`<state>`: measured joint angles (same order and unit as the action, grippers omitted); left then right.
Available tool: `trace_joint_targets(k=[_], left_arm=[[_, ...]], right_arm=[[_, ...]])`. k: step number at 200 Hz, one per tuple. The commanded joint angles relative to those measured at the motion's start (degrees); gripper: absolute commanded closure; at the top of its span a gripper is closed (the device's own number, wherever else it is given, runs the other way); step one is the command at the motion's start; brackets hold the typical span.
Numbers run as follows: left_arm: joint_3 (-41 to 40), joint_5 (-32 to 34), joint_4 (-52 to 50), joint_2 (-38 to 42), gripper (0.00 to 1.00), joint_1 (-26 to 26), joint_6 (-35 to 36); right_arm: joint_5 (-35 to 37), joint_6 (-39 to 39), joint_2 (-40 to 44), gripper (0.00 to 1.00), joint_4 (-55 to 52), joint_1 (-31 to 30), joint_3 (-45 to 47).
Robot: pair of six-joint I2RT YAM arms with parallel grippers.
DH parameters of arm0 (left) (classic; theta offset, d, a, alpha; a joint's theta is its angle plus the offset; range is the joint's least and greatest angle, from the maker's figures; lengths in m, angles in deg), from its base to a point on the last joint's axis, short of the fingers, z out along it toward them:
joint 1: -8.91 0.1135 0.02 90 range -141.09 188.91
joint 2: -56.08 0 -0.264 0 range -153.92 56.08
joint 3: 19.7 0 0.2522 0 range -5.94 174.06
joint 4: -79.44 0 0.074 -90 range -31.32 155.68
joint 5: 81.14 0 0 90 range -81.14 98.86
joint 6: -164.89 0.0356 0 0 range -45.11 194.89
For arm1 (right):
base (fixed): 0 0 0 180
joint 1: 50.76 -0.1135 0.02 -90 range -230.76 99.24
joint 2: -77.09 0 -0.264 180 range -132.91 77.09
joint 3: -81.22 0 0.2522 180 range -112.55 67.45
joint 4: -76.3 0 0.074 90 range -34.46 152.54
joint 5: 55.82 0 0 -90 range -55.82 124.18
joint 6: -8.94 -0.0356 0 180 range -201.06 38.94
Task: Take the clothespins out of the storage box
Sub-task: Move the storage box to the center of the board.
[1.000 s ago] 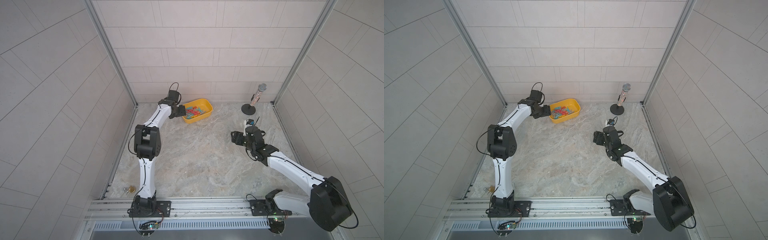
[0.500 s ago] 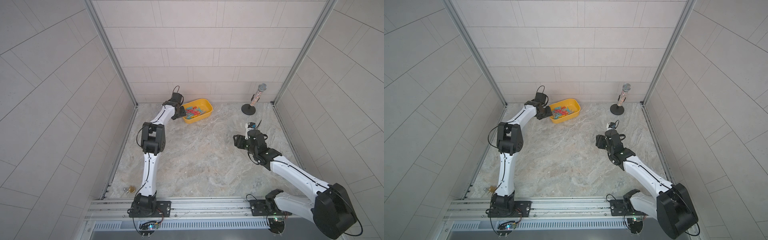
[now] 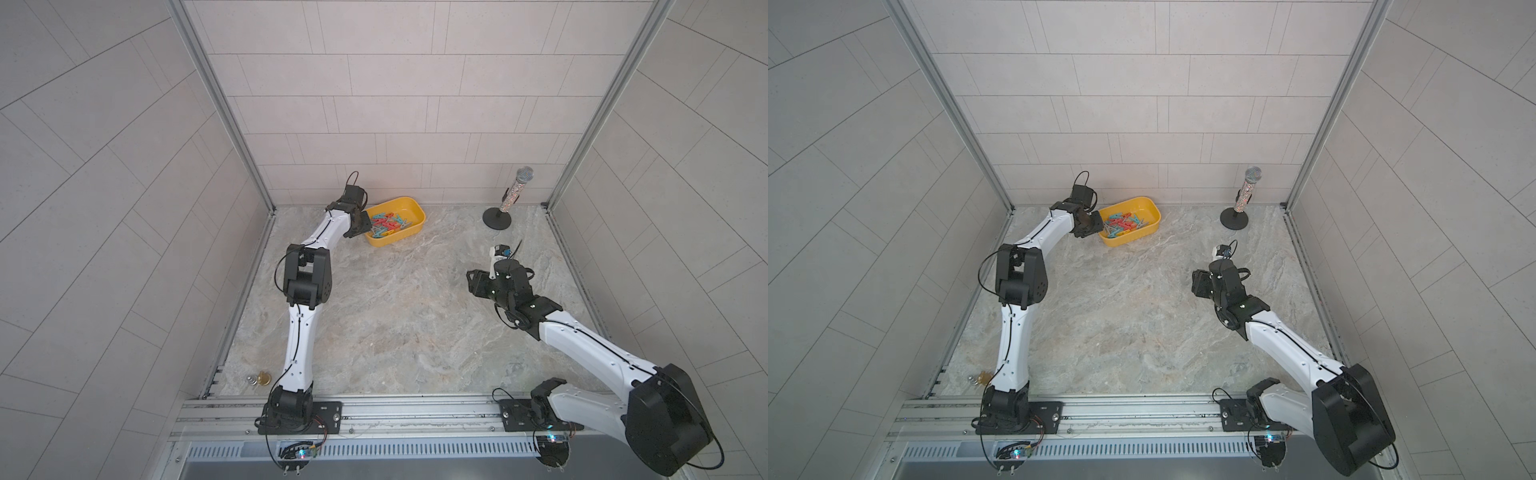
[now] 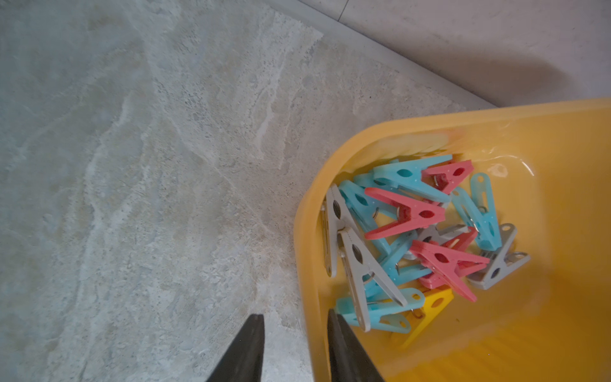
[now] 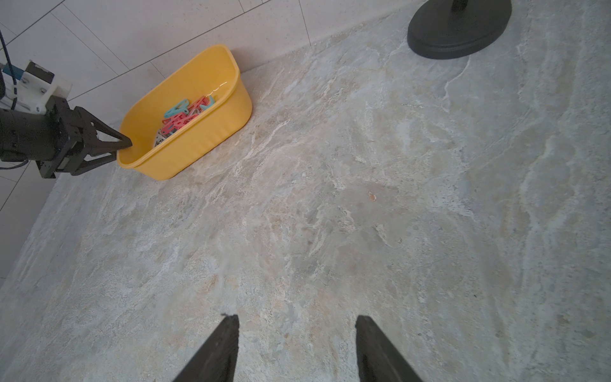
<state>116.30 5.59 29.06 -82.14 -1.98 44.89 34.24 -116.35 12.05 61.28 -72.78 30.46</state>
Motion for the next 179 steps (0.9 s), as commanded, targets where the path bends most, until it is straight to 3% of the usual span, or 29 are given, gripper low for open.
trace_joint_targets(k=[1, 64, 101, 145, 179], left_arm=[[1.3, 1.0, 0.1, -0.8, 0.66, -0.2, 0.2], [0.4, 0.0, 0.1, -0.1, 0.81, -0.2, 0.6], [-3.1, -1.5, 0.8, 2.5, 1.00, -0.2, 1.5], [-13.5, -7.7, 3.3, 10.3, 1.00, 0.1, 5.7], [-24.2, -11.6, 4.2, 19.1, 1.00, -0.2, 13.6]], right_arm=[[-0.3, -0.4, 0.0, 0.44, -0.1, -0.3, 0.1], [-0.4, -0.1, 0.4, 0.47, -0.9, -0.3, -0.8], [-0.6, 0.4, 0.6, 0.47, -1.1, -0.3, -1.5], [-3.8, 1.2, 1.0, 0.48, -1.4, -0.6, -2.8], [-4.5, 2.4, 0.7, 0.48, -3.0, -0.8, -4.7]])
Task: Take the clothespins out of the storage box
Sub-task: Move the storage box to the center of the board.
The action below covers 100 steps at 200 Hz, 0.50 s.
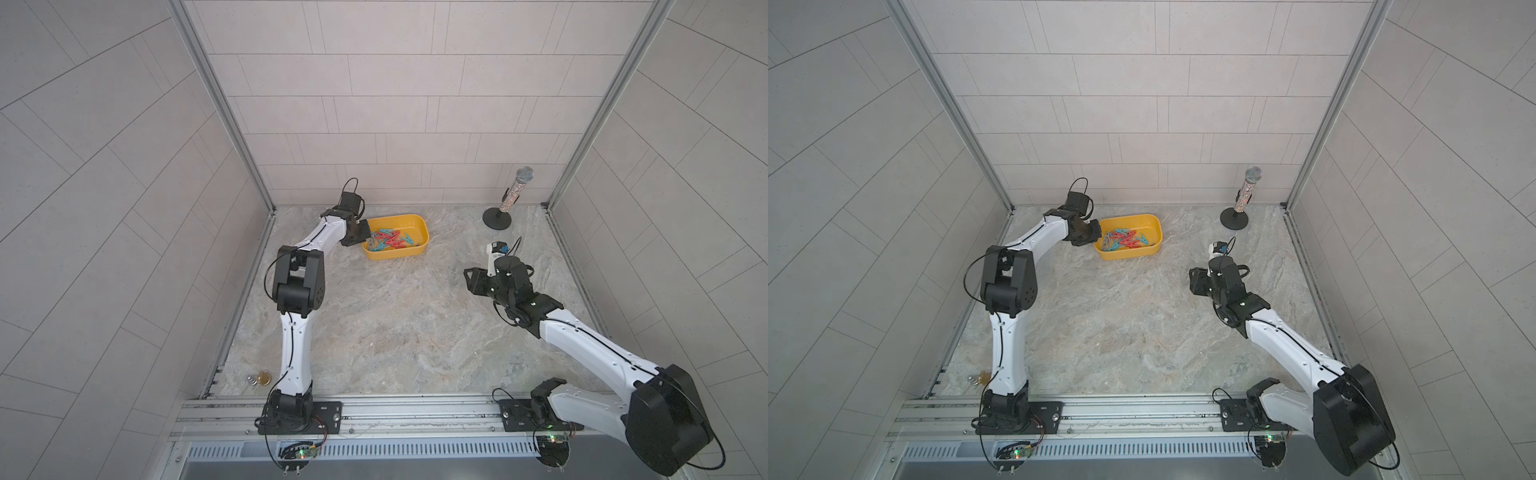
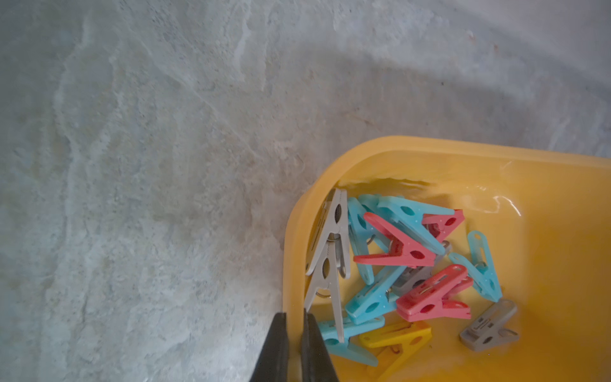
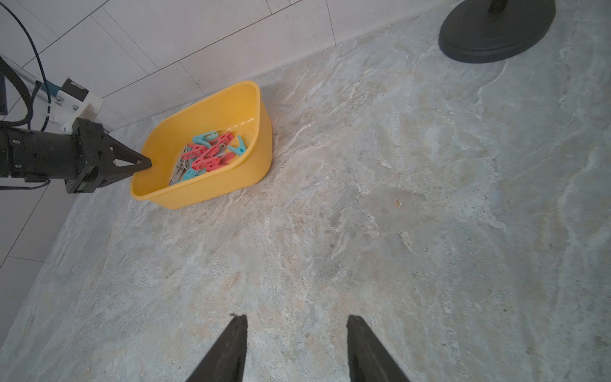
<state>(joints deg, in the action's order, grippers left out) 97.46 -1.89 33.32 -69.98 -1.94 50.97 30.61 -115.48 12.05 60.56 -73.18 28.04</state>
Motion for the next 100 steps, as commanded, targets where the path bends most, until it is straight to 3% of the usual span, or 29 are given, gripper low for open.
trace_joint_targets(k=[1, 39, 100], left_arm=[[-5.7, -4.3, -0.2, 7.2, 1.00, -0.2, 7.8], [-20.0, -9.3, -0.4, 17.1, 1.00, -0.5, 20.6], [-35.2, -13.0, -4.3, 28.0, 1.00, -2.6, 40.8]], right_arm=[[-0.9, 1.5, 0.7, 0.48, -2.4, -0.4, -2.4], [-2.0, 3.1, 1.0, 0.48, -4.7, -0.7, -4.4], [-3.9, 6.9, -1.4, 0.48, -7.8, -3.5, -6.9]])
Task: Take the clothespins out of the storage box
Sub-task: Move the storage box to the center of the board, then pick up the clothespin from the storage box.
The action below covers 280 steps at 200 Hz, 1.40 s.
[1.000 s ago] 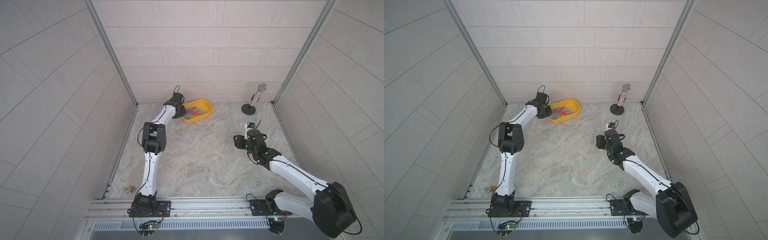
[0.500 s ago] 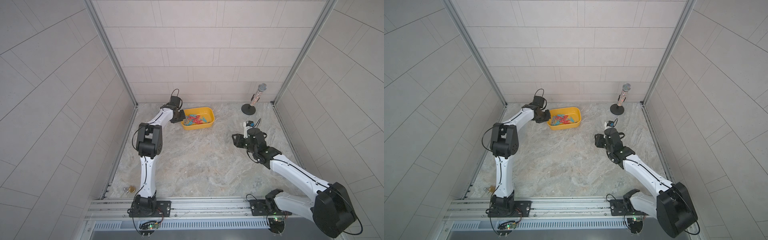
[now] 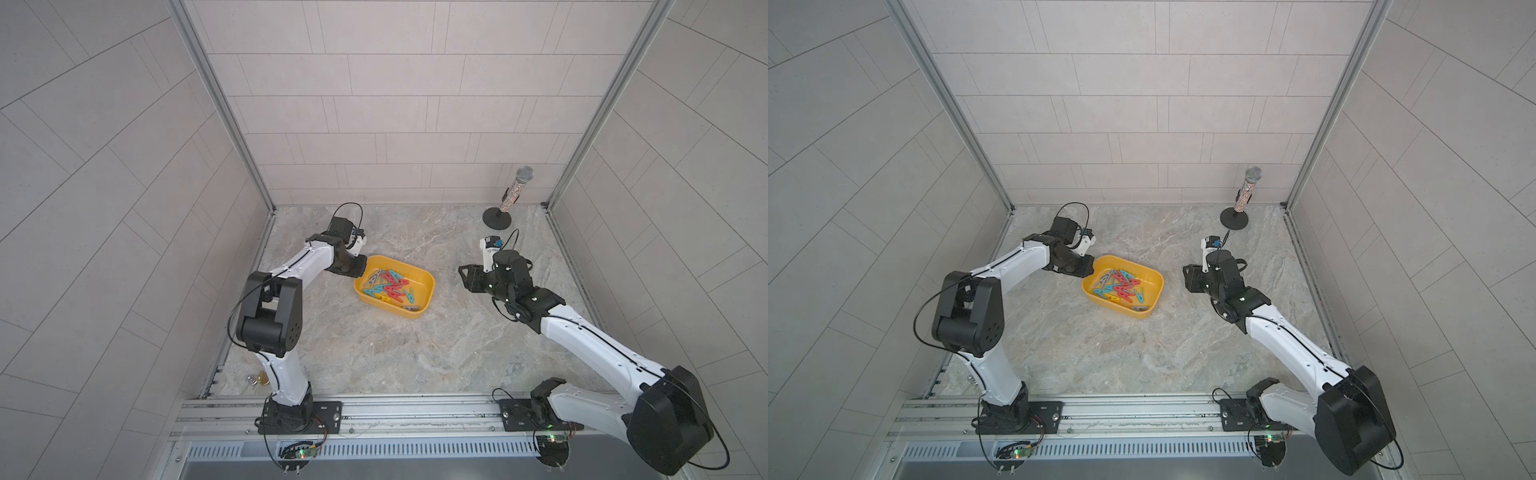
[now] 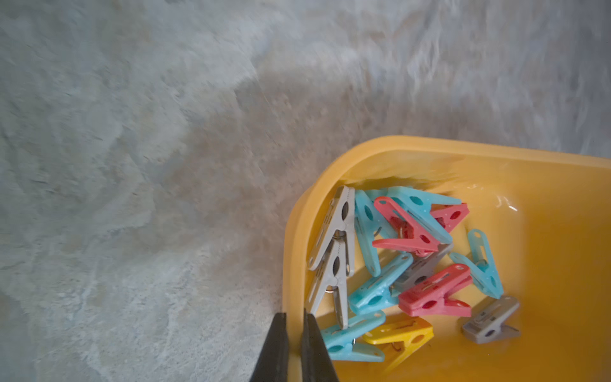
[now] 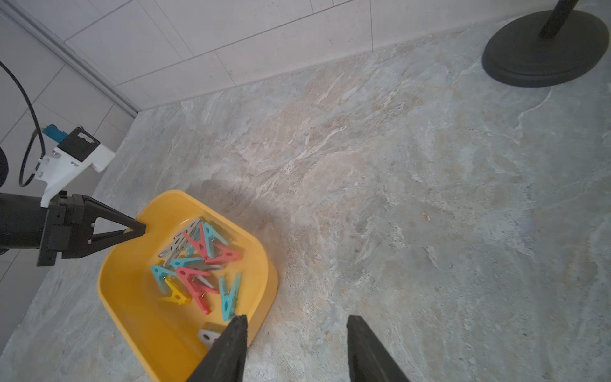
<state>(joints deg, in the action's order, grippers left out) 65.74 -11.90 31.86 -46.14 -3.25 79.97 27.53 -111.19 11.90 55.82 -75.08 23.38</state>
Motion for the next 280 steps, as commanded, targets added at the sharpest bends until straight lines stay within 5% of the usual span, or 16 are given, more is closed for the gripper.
trace_joint_targets(k=[1, 40, 79, 133, 166, 203, 243, 280], left_arm=[[-3.6, -3.0, -3.0, 4.2, 1.00, -1.4, 12.2], [-9.0, -0.5, -4.7, 7.3, 1.00, -5.2, 21.4], [-12.5, 0.1, -3.2, 9.8, 0.95, -7.1, 22.7], [-12.1, 1.5, -5.7, 13.9, 0.46, -7.0, 21.6], [-6.7, 2.8, -12.0, 18.5, 0.01, -5.7, 20.7], [-2.6, 12.3, -9.2, 23.0, 0.00, -2.0, 8.7], [-1.7, 8.5, -8.8, 20.9, 0.00, 9.7, -2.6], [-6.6, 12.9, -4.5, 21.0, 0.00, 11.6, -1.7]], right_arm=[[-0.7, 2.7, -1.4, 0.48, -3.2, -1.7, -2.3], [-0.5, 5.0, -4.1, 0.49, -7.2, -5.4, -5.1], [1.4, 6.7, -6.0, 0.49, -10.3, -10.1, -6.9], [2.6, 8.3, -6.4, 0.47, -14.5, -15.3, -8.4], [2.4, 9.2, -5.3, 0.47, -16.5, -18.6, -9.5], [3.2, 9.4, -9.3, 0.46, -16.6, -25.9, -11.0], [3.1, 7.6, -17.3, 0.48, -15.8, -31.7, -14.2], [1.0, 8.5, -25.8, 0.51, -17.7, -33.9, -18.4]])
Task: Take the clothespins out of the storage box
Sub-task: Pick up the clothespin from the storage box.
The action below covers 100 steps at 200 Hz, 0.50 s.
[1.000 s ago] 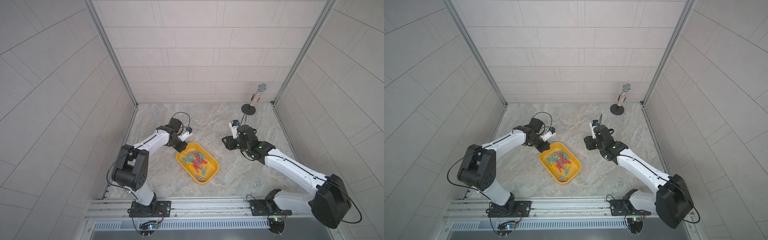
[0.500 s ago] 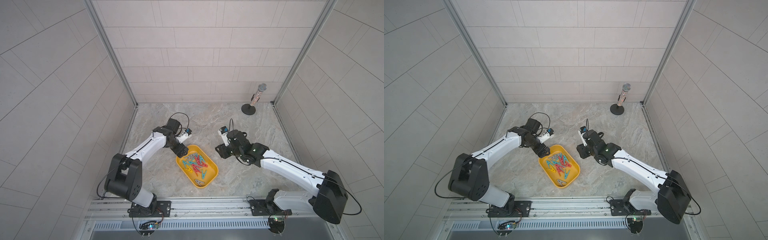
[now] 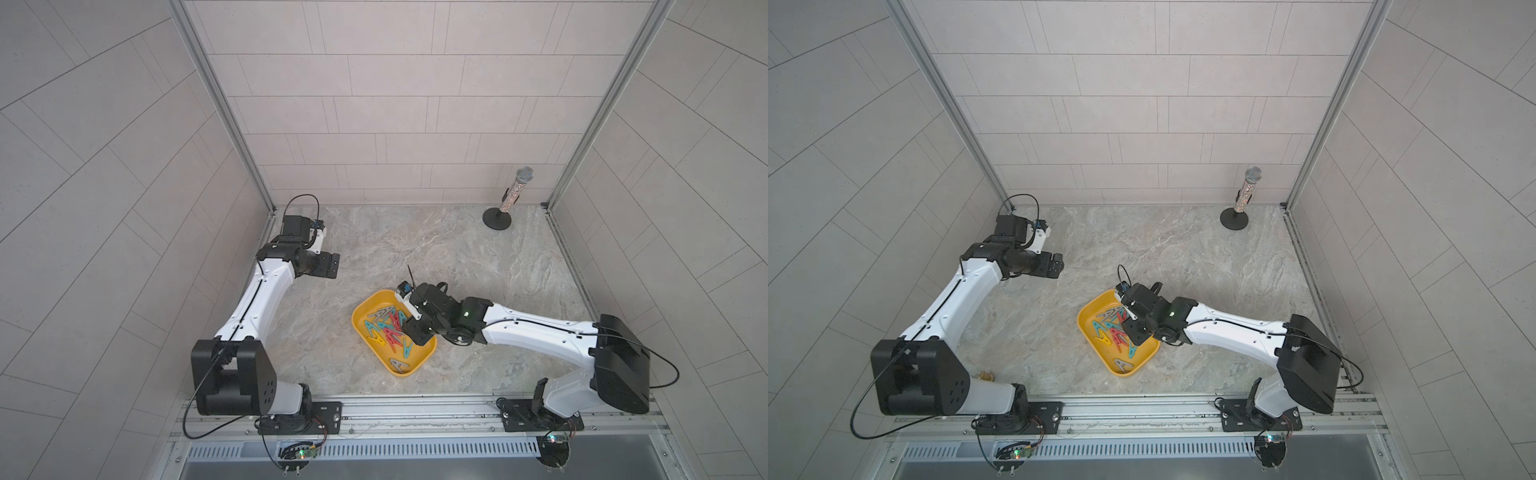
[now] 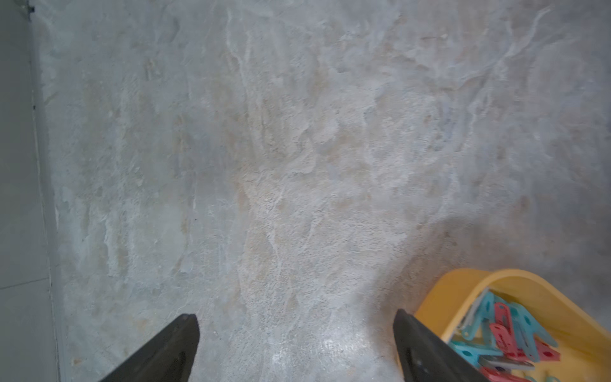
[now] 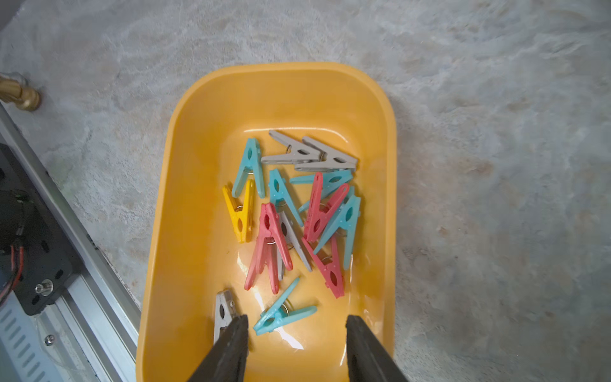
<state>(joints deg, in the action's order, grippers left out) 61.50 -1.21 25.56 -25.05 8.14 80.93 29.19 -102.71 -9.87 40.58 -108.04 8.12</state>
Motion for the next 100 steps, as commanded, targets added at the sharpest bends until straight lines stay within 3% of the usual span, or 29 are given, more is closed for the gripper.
trace_joint_targets(k=[1, 37, 100], left_arm=[[-2.3, 2.0, 1.8, -0.1, 0.00, 0.2, -2.6], [-3.4, -1.4, 2.5, -1.1, 0.00, 0.2, -2.9], [-2.5, 2.4, 2.0, -3.4, 0.00, 0.2, -3.4]], right_arm=[[-0.8, 0.0, -4.3, 0.52, -2.6, -1.0, -3.3], [-1.8, 0.8, -11.1, 0.59, -6.0, -2.2, -8.5], [-0.9, 0.4, -15.7, 0.68, -7.3, -2.9, -11.1]])
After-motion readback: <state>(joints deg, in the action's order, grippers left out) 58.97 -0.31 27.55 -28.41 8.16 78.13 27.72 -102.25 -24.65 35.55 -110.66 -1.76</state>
